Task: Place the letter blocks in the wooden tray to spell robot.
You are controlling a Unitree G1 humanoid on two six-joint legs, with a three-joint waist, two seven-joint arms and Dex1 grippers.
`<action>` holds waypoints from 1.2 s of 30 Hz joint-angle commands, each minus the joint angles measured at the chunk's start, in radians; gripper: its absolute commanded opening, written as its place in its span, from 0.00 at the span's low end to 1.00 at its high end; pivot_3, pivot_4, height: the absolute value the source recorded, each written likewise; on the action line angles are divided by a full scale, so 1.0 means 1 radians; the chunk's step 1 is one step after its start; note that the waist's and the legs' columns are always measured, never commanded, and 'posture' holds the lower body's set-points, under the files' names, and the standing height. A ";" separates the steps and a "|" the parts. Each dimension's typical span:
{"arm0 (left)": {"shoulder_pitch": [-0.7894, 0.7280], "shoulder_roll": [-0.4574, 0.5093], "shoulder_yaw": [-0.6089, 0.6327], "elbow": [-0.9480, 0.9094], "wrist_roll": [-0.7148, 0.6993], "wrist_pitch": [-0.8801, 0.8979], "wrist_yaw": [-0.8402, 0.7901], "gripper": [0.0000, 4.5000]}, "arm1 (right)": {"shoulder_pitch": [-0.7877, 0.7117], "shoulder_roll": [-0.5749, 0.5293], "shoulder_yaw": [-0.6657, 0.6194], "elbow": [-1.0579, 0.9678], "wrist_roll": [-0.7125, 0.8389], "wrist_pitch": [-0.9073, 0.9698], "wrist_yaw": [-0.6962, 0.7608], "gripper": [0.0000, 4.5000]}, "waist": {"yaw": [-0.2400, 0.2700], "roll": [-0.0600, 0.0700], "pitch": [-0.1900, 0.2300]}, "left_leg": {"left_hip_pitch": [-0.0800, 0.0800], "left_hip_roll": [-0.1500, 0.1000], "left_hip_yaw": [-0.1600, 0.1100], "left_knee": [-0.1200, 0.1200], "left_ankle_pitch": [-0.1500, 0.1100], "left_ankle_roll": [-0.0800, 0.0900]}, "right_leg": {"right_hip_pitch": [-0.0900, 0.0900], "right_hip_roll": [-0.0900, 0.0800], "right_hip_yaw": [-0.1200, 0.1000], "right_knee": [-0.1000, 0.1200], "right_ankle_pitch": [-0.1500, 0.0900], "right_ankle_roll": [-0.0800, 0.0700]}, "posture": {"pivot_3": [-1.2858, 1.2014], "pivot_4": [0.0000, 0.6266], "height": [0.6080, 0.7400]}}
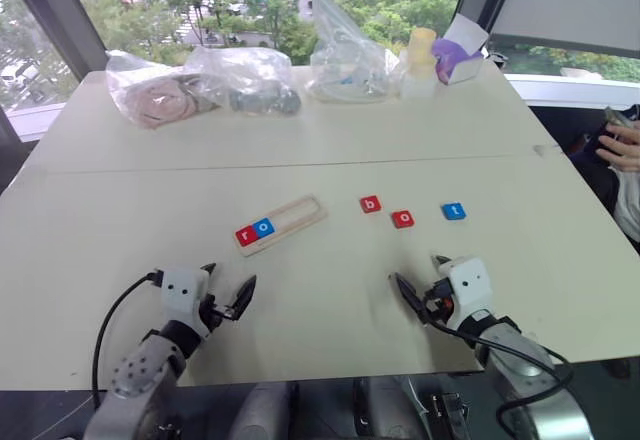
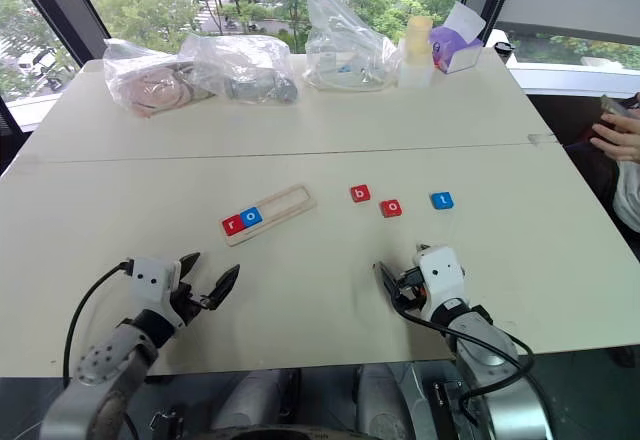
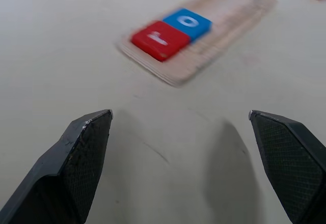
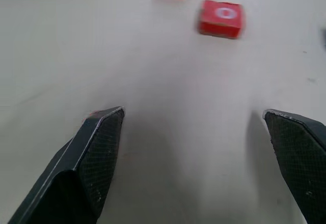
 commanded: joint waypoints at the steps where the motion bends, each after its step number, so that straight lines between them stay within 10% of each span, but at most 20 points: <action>1: -0.053 0.087 0.064 -0.026 -0.093 0.049 -0.104 1.00 | -0.020 -0.109 -0.075 -0.094 0.127 0.058 0.149 0.99 | 0.002 0.001 0.001 | 0.000 0.000 0.000 0.001 0.000 0.000 | 0.000 0.000 0.000 0.000 0.000 0.000 | 0.52 0.24 1.00; 12: -0.469 0.445 -0.041 0.412 -0.063 -0.064 -0.631 1.00 | -0.321 -0.303 -0.054 -0.121 0.344 0.247 0.323 0.99 | 0.005 0.001 0.003 | 0.000 0.000 0.000 0.000 0.000 0.000 | 0.000 0.000 -0.001 0.000 0.003 -0.005 | 0.52 0.24 1.00; 22: -0.836 0.367 -0.207 0.862 0.102 -0.286 -0.815 1.00 | -0.380 -0.276 -0.025 -0.167 0.373 0.293 0.254 0.99 | -0.002 -0.001 0.005 | -0.004 -0.001 0.001 0.000 0.000 0.001 | -0.004 0.000 0.000 0.001 0.006 0.000 | 0.52 0.24 1.00; 36: -0.890 0.259 -0.245 1.050 0.195 -0.402 -0.807 1.00 | -0.366 -0.276 -0.023 -0.182 0.364 0.294 0.203 0.99 | 0.002 -0.002 0.005 | -0.006 -0.001 0.001 0.003 0.000 0.001 | -0.007 0.001 0.000 0.005 0.006 0.001 | 0.52 0.24 1.00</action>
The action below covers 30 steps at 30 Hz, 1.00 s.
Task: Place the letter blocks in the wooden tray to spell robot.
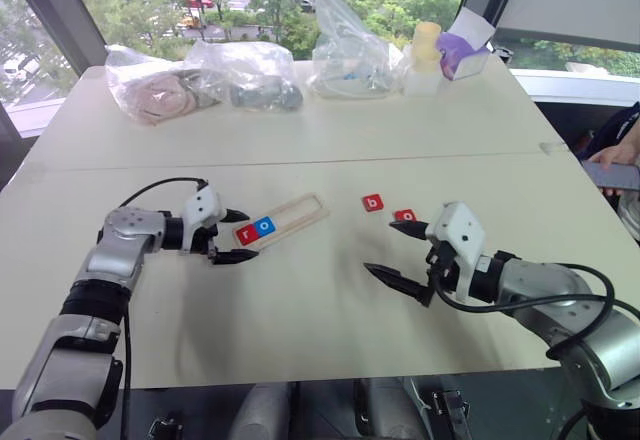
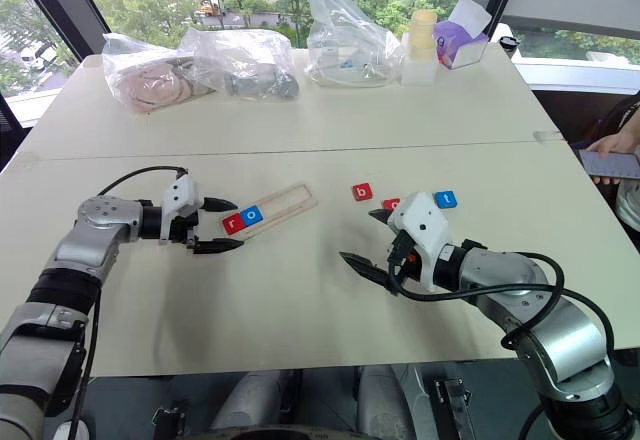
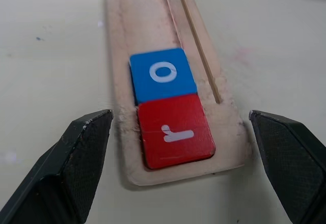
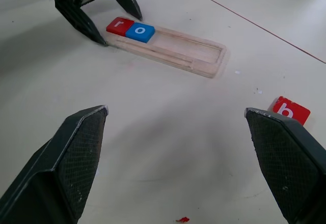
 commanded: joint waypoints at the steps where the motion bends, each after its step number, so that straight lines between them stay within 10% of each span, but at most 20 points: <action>1: -0.016 -0.015 0.006 0.016 0.024 -0.026 0.022 1.00 | 0.001 -0.002 -0.010 -0.046 0.007 -0.011 -0.007 0.99 | 0.001 0.000 0.000 | 0.000 0.000 0.000 0.000 0.000 0.000 | 0.000 0.000 0.000 0.000 0.000 0.000 | 0.52 0.24 1.00; 16: 0.073 -0.035 -0.023 0.023 0.088 -0.049 0.095 1.00 | 0.013 -0.025 -0.025 -0.072 0.021 0.013 -0.016 0.99 | 0.000 0.002 -0.004 | 0.009 0.000 0.000 0.001 0.000 0.000 | 0.009 -0.001 0.000 0.001 0.000 0.000 | 0.52 0.24 1.00; 20: 0.097 -0.033 -0.022 0.003 0.085 -0.043 0.096 0.71 | 0.010 -0.030 -0.028 -0.071 0.026 0.016 -0.015 1.00 | 0.001 0.002 -0.006 | 0.009 0.000 0.000 0.001 0.000 0.000 | 0.010 -0.001 0.000 0.001 0.000 0.000 | 0.52 0.24 1.00; 30: 0.217 -0.021 -0.060 -0.316 -0.011 0.006 -0.035 0.69 | -0.001 -0.051 -0.038 -0.054 0.033 0.018 -0.005 1.00 | -0.001 0.003 -0.006 | 0.009 0.000 0.000 0.000 0.000 0.000 | 0.010 -0.001 0.001 -0.001 0.000 0.000 | 0.52 0.24 1.00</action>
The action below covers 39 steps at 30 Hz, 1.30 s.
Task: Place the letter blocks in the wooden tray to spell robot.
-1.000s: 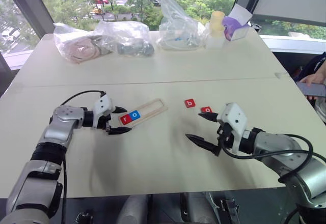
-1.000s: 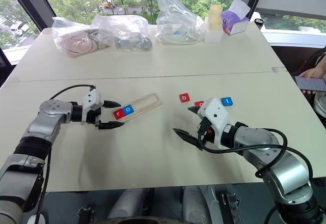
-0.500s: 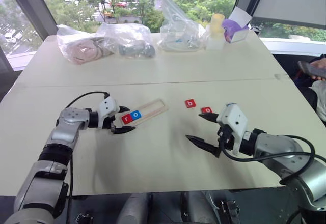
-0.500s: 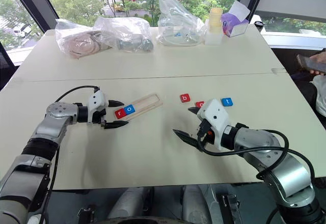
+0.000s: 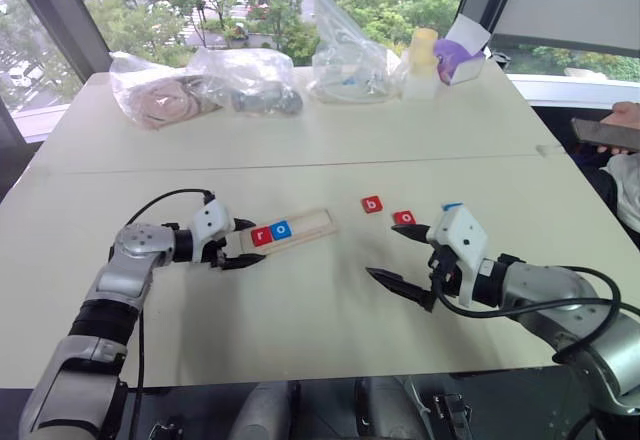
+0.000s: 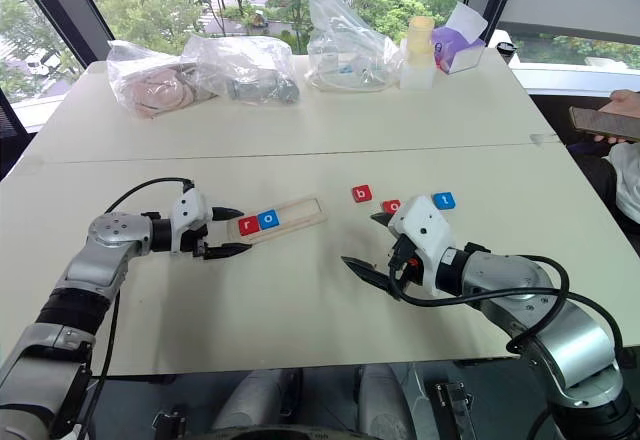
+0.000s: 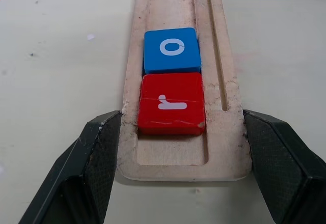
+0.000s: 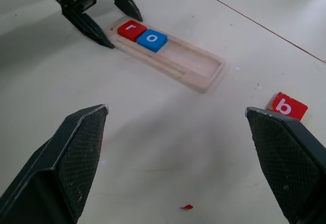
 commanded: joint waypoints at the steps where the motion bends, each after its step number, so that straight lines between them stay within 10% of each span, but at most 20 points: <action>1: 0.074 0.003 -0.077 -0.157 -0.041 0.029 -0.114 0.69 | -0.009 -0.017 -0.031 -0.022 0.012 -0.005 0.008 1.00 | 0.000 0.000 0.000 | -0.001 0.000 0.000 0.000 0.000 0.000 | 0.000 0.000 0.000 -0.001 0.000 0.000 | 0.52 0.24 1.00; 18: 0.173 0.010 -0.119 -0.272 0.009 0.027 -0.061 0.69 | -0.019 -0.039 -0.042 -0.034 0.035 0.020 0.012 1.00 | 0.003 0.000 0.000 | -0.002 0.000 0.000 0.001 0.000 0.000 | 0.000 0.000 0.000 -0.002 -0.001 -0.003 | 0.52 0.24 1.00; 21: 0.202 0.005 -0.119 -0.288 0.017 0.034 -0.020 0.99 | -0.059 -0.019 -0.006 0.007 0.016 0.010 0.002 1.00 | 0.001 0.000 0.000 | -0.001 0.000 0.000 0.001 0.000 0.000 | 0.000 0.000 0.000 -0.002 -0.002 -0.003 | 0.52 0.24 1.00; 24: 0.217 0.003 -0.112 -0.298 0.015 0.040 0.006 0.99 | -0.132 0.000 0.078 0.099 -0.081 -0.002 -0.044 1.00 | 0.000 0.001 0.000 | -0.001 0.000 0.000 0.001 0.000 0.000 | 0.001 0.000 0.000 -0.002 -0.001 -0.003 | 0.52 0.24 1.00; 39: 0.336 0.086 0.106 -0.504 -0.129 0.139 0.109 0.99 | -0.521 0.342 0.214 0.640 -0.322 0.134 -0.325 1.00 | -0.024 0.000 0.001 | -0.003 0.000 0.001 -0.002 0.001 -0.001 | -0.008 0.001 0.002 0.004 0.001 -0.002 | 0.52 0.24 1.00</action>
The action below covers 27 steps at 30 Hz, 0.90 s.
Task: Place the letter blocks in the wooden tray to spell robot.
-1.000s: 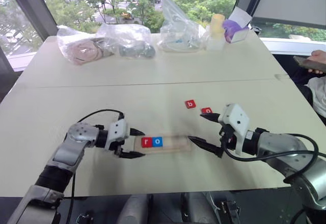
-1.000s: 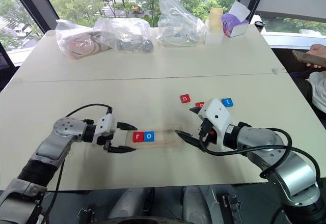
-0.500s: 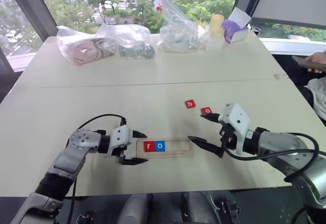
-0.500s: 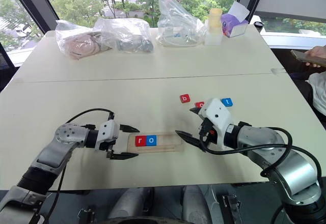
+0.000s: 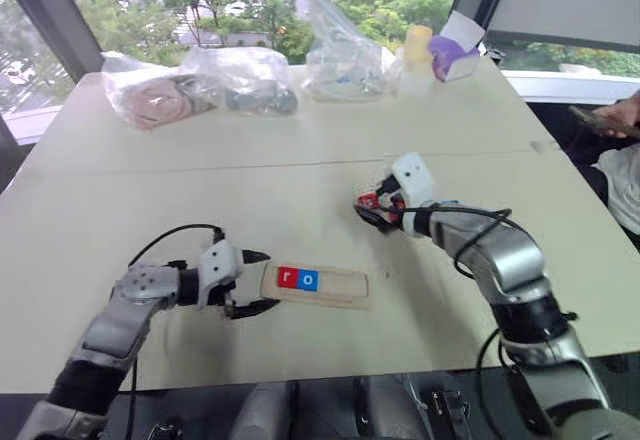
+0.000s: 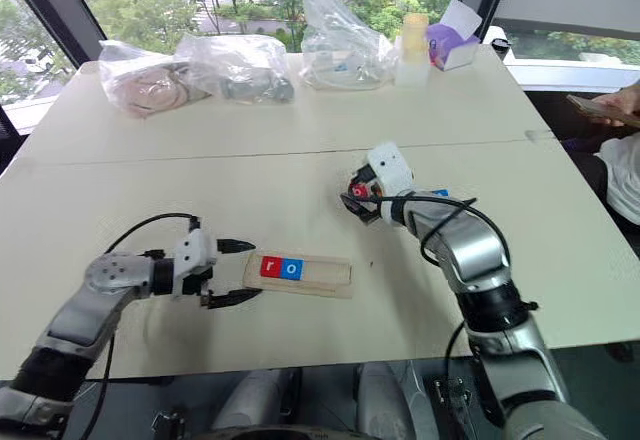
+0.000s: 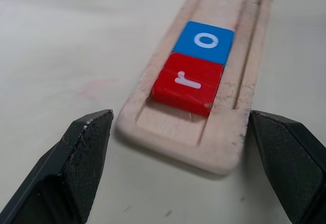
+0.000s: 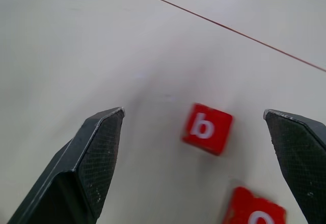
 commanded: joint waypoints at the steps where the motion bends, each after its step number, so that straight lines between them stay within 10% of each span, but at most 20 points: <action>1: 0.044 0.035 0.063 -0.101 -0.048 0.038 0.009 0.99 | -0.032 0.035 -0.003 0.054 -0.042 0.001 -0.030 1.00 | -0.002 0.000 0.000 | 0.000 0.000 0.000 0.000 0.000 0.000 | -0.001 0.000 0.000 0.002 0.000 0.000 | 0.52 0.24 1.00; 16: 0.237 0.091 0.134 -0.322 -0.132 0.163 0.050 0.99 | -0.075 0.127 0.065 0.202 -0.153 -0.052 -0.006 1.00 | -0.013 0.000 0.000 | 0.001 0.001 0.003 0.001 0.001 -0.001 | -0.005 0.002 0.003 0.009 0.000 -0.002 | 0.52 0.24 1.00; 23: 0.219 0.083 0.122 -0.334 -0.145 0.181 0.067 1.00 | -0.091 0.188 -0.019 0.227 -0.125 0.050 -0.028 0.26 | -0.010 0.000 0.000 | 0.001 0.001 0.003 0.001 0.001 -0.001 | -0.005 0.003 0.003 0.009 0.000 -0.001 | 0.52 0.24 1.00; 27: 0.214 0.089 0.117 -0.342 -0.165 0.202 0.057 1.00 | -0.091 0.168 -0.060 0.127 -0.115 0.137 -0.029 0.26 | -0.005 0.000 0.000 | 0.001 0.001 0.003 0.001 0.001 -0.001 | -0.005 0.003 0.003 0.009 0.000 -0.001 | 0.52 0.24 1.00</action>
